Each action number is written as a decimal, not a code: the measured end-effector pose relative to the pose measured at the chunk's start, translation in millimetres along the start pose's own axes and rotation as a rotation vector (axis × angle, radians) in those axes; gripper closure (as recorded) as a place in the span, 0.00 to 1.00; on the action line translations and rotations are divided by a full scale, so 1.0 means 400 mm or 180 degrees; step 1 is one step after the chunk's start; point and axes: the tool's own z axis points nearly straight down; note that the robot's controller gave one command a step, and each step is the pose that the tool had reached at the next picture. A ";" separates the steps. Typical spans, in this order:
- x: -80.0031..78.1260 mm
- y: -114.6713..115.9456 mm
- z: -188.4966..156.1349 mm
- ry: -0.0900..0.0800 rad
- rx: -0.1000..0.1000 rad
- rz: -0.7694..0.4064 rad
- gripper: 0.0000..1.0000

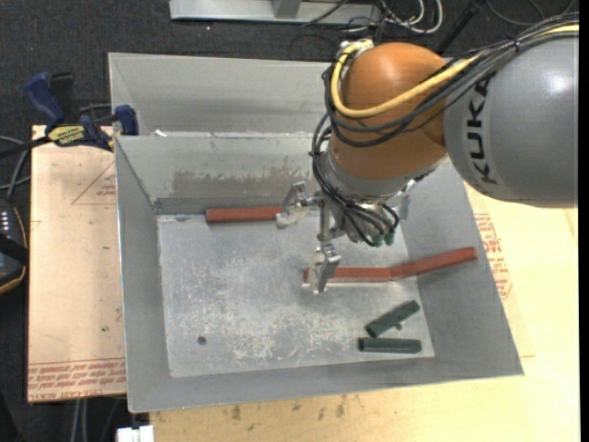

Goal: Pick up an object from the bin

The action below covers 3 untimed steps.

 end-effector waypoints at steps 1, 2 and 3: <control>0.004 -0.040 -0.004 0.0013 -0.0006 -0.0136 0.00; 0.032 -0.112 0.000 0.0004 0.0009 -0.0484 0.00; 0.013 -0.163 0.095 -0.0009 0.0000 0.0199 0.00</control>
Offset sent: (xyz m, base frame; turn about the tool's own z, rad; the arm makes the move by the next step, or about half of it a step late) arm -0.0232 -0.0006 -0.0122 0.0600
